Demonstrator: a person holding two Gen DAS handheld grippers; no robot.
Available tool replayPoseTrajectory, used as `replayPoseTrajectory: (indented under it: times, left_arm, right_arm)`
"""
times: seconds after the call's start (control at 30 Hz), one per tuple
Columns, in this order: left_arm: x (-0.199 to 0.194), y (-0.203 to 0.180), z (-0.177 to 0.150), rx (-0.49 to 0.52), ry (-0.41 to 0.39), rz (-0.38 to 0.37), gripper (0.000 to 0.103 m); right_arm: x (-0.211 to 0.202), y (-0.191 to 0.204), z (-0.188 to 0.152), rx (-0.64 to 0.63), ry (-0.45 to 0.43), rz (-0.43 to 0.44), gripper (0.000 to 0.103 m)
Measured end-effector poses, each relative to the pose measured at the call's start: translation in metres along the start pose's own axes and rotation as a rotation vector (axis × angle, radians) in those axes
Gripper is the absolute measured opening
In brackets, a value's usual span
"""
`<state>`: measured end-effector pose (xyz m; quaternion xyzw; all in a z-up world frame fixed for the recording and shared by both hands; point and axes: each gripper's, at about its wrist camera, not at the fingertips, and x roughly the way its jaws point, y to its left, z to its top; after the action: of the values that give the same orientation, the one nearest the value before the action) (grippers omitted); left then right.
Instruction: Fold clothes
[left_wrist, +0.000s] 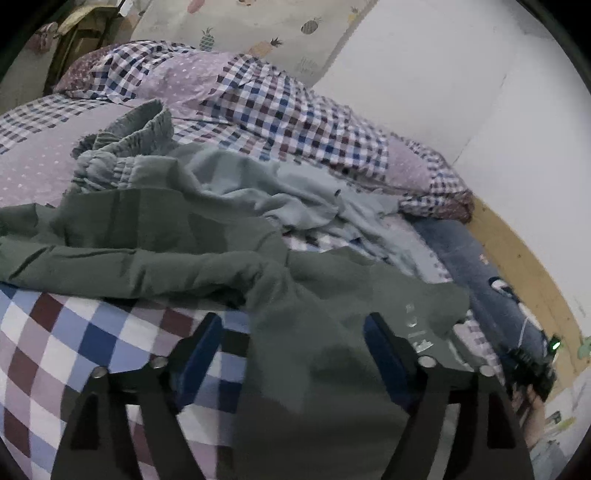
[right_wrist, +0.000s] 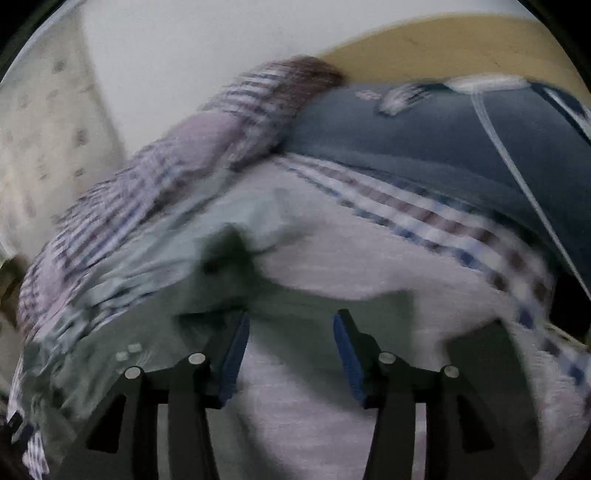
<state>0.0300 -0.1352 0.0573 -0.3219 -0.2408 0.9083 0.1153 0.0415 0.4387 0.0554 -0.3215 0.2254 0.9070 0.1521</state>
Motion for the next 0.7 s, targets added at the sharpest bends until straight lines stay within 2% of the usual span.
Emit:
replayPoseTrajectory:
  times: [0.1, 0.27, 0.4, 0.53, 0.6, 0.63, 0.67, 0.7]
  left_arm:
    - [0.003, -0.008, 0.0, -0.008, 0.002, -0.038, 0.085]
    - [0.016, -0.022, -0.008, 0.023, 0.03, -0.036, 0.086]
    - [0.023, -0.03, -0.014, 0.04, 0.042, -0.033, 0.086]
    - [0.026, -0.033, -0.015, 0.041, 0.039, -0.031, 0.086]
    - [0.029, -0.033, -0.016, 0.04, 0.043, -0.027, 0.086]
    - [0.031, -0.033, -0.016, 0.038, 0.046, -0.027, 0.086]
    - [0.032, -0.033, -0.017, 0.037, 0.05, -0.026, 0.086]
    - [0.033, -0.034, -0.017, 0.036, 0.051, -0.025, 0.086]
  right_arm:
    - [0.011, -0.024, 0.005, 0.013, 0.066, -0.028, 0.052]
    - [0.029, -0.016, 0.004, -0.163, 0.132, -0.124, 0.053]
    - [0.048, -0.013, 0.004, -0.247, 0.165, -0.193, 0.053]
    - [0.058, -0.008, 0.004, -0.31, 0.182, -0.202, 0.055]
    - [0.061, -0.005, 0.004, -0.342, 0.187, -0.2, 0.05]
    - [0.063, -0.003, 0.004, -0.357, 0.189, -0.199, 0.038]
    - [0.063, -0.002, 0.005, -0.373, 0.189, -0.199, 0.011]
    - [0.063, 0.001, 0.006, -0.388, 0.184, -0.202, 0.003]
